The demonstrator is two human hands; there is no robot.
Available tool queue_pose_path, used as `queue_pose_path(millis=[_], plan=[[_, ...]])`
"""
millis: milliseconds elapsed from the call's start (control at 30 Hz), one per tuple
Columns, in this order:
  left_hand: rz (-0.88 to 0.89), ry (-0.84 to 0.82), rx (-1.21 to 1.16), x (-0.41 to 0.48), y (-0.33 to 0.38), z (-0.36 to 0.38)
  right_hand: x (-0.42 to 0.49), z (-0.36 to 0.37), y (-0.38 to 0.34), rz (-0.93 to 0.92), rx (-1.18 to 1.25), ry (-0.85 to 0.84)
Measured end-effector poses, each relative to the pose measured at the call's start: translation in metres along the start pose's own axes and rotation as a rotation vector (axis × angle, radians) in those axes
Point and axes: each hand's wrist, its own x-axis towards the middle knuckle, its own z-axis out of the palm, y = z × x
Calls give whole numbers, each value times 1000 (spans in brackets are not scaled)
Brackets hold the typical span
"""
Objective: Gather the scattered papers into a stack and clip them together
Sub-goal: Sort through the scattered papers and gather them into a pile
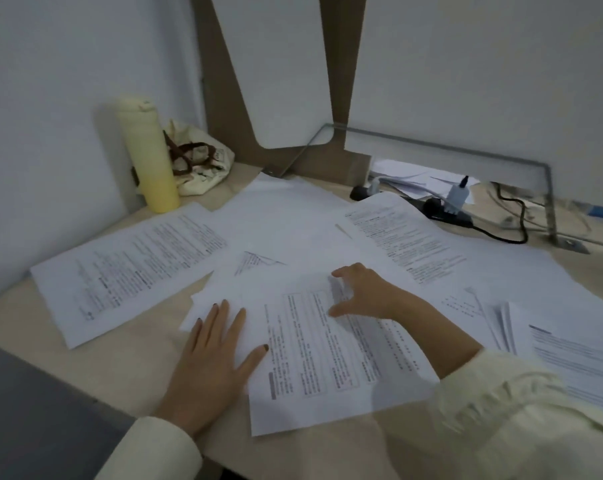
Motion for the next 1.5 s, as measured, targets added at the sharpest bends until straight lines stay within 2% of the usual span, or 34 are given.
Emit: queue_pose_path(millis=[200,367,467,533,600,733,833,933,1000,1133,1233,1367,1500], plan=[[37,108,27,4,-12,6,25,-12,-2,26,-219,-100],[-128,176,65,7,-19,9,33,-12,2,45,-272,-103],[-131,186,118,11,-23,10,32,-11,6,46,-327,-74],[-125,176,118,10,-25,10,29,-10,8,46,-306,-89],[-103,202,100,10,-26,9,25,-11,10,30,-177,-87],[-72,193,48,10,-27,7,12,-24,18,27,28,48],[-68,256,-16,10,-23,4,3,-35,26,66,112,263],[-94,309,-203,7,-15,-5,-7,-42,32,117,328,491],[-89,311,-251,5,-16,-13,-10,-42,35,168,558,557],[-102,373,-31,21,-38,-32,-10,-24,33,266,887,461],[-222,251,100,46,-53,-49,-4,1,32,307,859,363],[-329,62,300,73,-68,-60,0,22,32,344,775,340],[-200,139,588,82,-70,-62,-2,27,31,367,744,353]])
